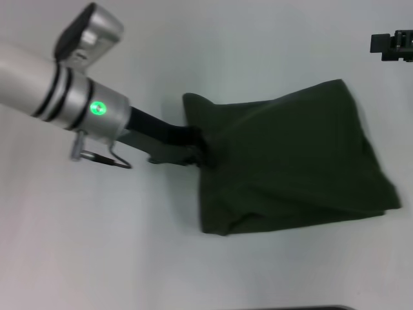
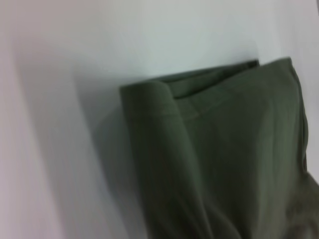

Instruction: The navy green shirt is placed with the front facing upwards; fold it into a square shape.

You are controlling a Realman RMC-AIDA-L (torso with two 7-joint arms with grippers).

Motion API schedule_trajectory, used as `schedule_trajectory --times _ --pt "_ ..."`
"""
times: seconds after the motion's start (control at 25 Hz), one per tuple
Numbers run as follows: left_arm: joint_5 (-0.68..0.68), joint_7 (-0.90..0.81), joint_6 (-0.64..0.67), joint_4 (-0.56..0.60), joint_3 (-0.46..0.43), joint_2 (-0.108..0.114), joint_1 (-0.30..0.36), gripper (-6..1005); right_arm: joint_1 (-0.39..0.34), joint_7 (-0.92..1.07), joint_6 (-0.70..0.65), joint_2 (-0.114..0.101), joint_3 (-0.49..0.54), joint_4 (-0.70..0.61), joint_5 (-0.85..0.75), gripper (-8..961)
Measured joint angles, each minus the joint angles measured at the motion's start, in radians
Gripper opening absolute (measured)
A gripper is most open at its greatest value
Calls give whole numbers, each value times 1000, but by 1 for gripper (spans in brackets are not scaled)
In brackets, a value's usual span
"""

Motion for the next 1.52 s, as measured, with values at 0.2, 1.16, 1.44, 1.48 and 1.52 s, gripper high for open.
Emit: schedule_trajectory --times 0.2,1.16,1.44,1.48,1.52 --pt "8 -9 25 -24 -27 48 35 67 1 1 5 -2 0 14 0 915" --pt "21 70 82 -97 -138 137 119 137 7 13 5 -5 0 15 0 916" --pt "20 53 161 -232 -279 164 172 394 13 16 0 -5 -13 15 -8 916" --pt "14 58 183 -254 -302 155 181 415 13 16 -1 -5 -17 15 -9 916" --pt "8 68 206 -267 -316 145 184 436 14 17 -3 -5 -20 15 -9 916"
